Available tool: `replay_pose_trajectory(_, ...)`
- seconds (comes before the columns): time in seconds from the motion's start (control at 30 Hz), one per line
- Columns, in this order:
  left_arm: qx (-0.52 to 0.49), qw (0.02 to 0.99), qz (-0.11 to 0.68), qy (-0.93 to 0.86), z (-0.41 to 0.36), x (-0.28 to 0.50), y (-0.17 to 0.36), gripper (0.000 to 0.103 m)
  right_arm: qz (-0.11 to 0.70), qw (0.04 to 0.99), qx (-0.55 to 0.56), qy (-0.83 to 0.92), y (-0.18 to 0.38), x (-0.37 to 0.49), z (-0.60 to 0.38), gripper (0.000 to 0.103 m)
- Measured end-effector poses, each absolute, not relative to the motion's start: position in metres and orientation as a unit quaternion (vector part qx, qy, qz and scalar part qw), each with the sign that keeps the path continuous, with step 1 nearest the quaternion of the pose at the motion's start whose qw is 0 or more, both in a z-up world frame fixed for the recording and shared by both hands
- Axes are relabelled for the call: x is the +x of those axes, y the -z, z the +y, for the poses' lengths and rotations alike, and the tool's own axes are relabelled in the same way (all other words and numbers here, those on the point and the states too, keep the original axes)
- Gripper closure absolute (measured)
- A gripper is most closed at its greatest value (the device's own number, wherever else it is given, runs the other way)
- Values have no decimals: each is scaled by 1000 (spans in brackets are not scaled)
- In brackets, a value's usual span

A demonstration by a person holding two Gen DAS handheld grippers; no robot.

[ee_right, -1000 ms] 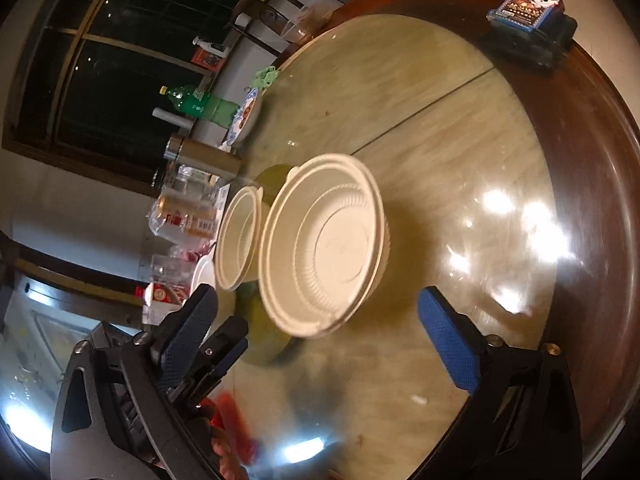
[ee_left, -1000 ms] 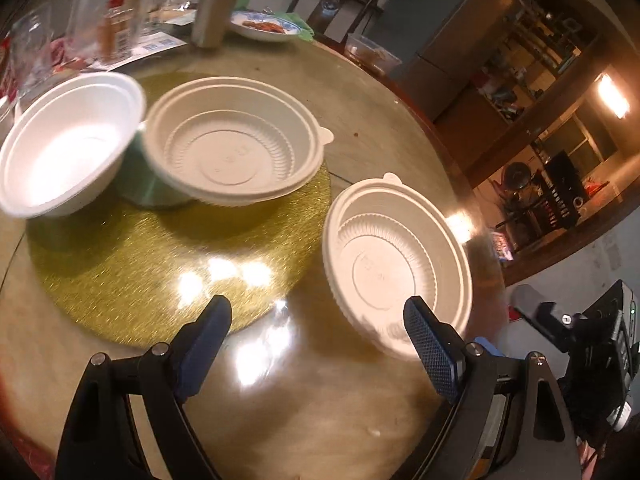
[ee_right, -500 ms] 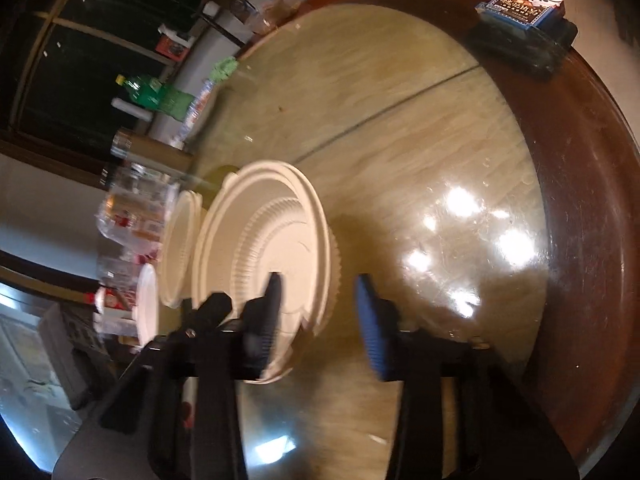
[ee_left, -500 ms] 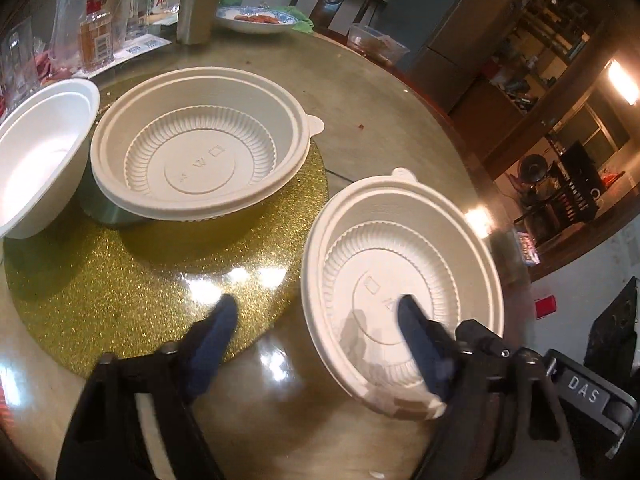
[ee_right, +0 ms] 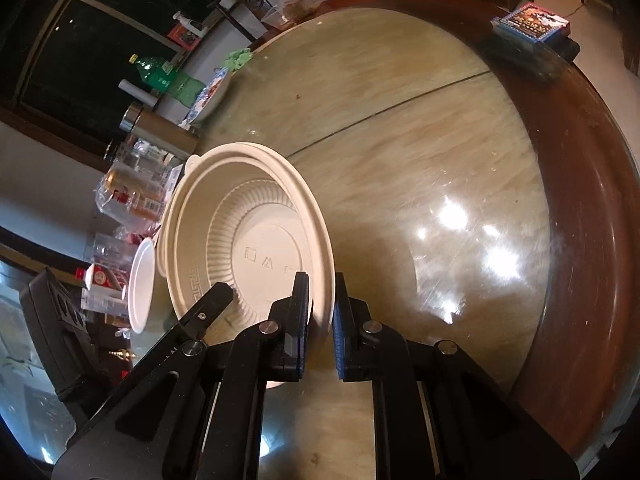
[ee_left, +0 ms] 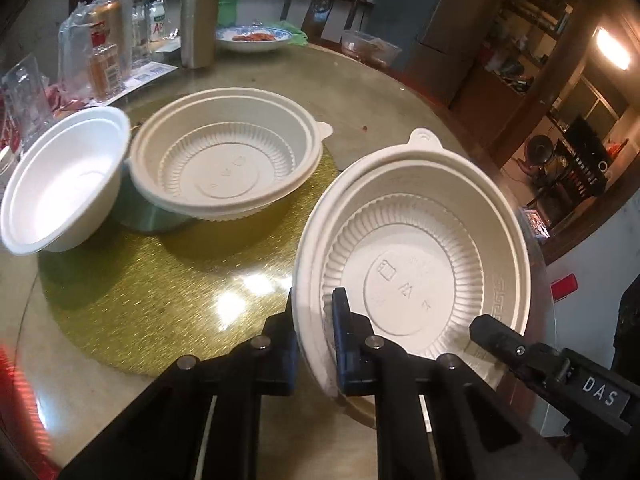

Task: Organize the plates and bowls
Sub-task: 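Close both grippers on the rim of the beige plastic bowl, then lift the beige bowl and carry it over the stacked red plates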

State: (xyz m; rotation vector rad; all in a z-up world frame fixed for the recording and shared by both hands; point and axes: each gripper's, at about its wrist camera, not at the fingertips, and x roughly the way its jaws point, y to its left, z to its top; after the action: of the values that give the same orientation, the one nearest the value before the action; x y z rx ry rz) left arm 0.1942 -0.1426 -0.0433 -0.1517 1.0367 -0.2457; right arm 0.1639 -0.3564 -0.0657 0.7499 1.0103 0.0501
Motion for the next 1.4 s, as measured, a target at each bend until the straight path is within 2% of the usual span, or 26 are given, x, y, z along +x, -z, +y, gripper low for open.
replay_pose_trajectory(1.4,-133,897,422,22,23,94,13,90,478,829,252,-146,12,98,-178,93)
